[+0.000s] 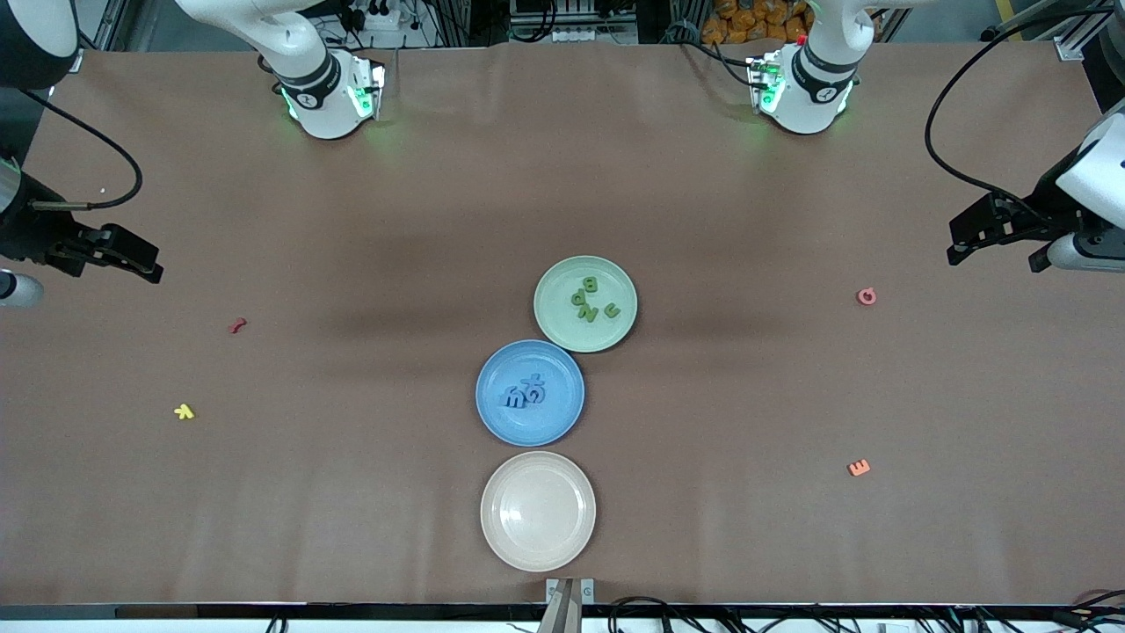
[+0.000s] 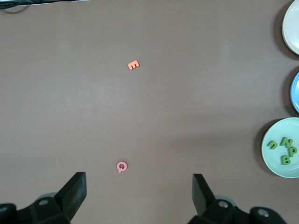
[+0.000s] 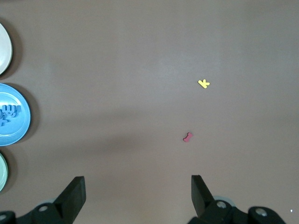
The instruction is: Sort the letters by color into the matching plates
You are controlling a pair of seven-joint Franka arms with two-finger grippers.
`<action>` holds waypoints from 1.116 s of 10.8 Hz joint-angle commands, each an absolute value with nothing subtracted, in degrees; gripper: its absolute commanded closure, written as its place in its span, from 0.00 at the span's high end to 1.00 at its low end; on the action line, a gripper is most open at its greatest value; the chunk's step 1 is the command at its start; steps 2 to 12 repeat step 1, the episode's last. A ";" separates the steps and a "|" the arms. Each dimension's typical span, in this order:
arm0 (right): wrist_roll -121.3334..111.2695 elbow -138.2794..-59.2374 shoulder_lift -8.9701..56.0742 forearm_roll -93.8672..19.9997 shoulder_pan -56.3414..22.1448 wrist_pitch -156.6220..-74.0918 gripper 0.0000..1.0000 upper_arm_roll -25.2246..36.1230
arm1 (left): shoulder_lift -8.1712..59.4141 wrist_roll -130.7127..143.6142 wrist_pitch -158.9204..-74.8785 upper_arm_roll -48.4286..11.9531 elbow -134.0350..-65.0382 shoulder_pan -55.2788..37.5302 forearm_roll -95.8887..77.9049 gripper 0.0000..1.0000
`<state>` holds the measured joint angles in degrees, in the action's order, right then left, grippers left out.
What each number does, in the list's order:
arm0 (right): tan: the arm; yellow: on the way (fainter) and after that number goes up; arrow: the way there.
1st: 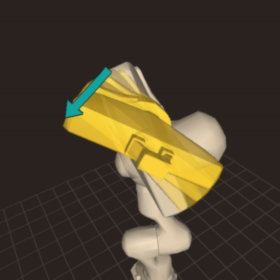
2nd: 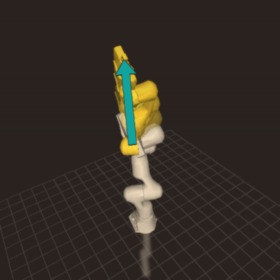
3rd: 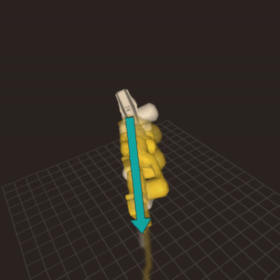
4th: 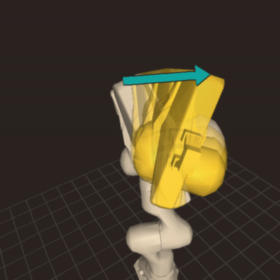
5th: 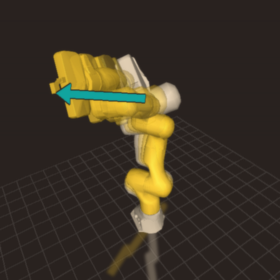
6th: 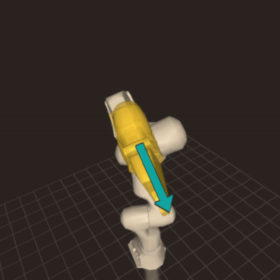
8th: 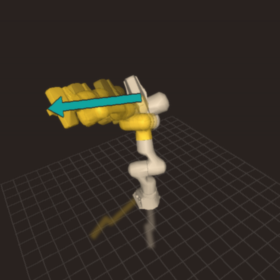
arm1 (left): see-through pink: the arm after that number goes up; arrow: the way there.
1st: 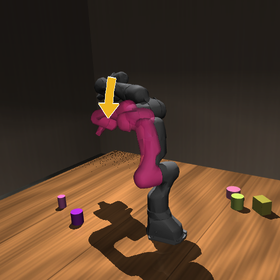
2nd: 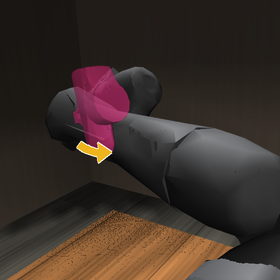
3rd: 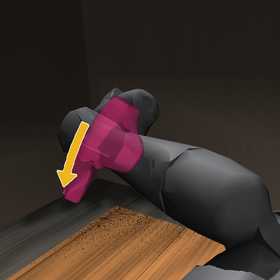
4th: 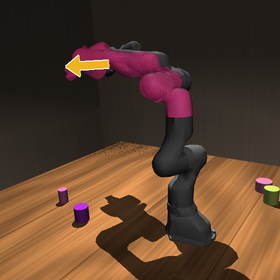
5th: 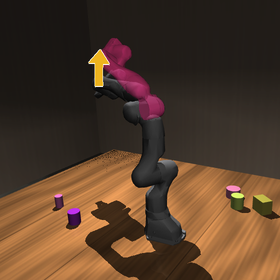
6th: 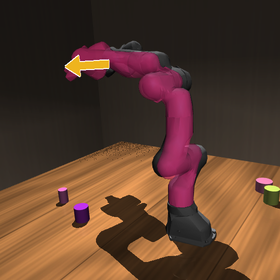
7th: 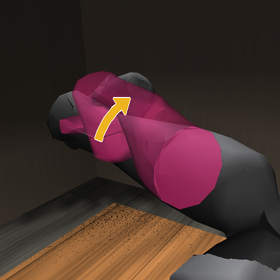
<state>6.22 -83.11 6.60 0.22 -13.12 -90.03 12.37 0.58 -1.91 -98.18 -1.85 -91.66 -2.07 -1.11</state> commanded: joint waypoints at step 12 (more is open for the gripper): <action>7.21 -84.29 4.92 1.32 -13.36 -90.17 1.00 12.30 | 0.70 -2.99 -97.56 -1.76 -90.88 -2.11 -1.93 1.00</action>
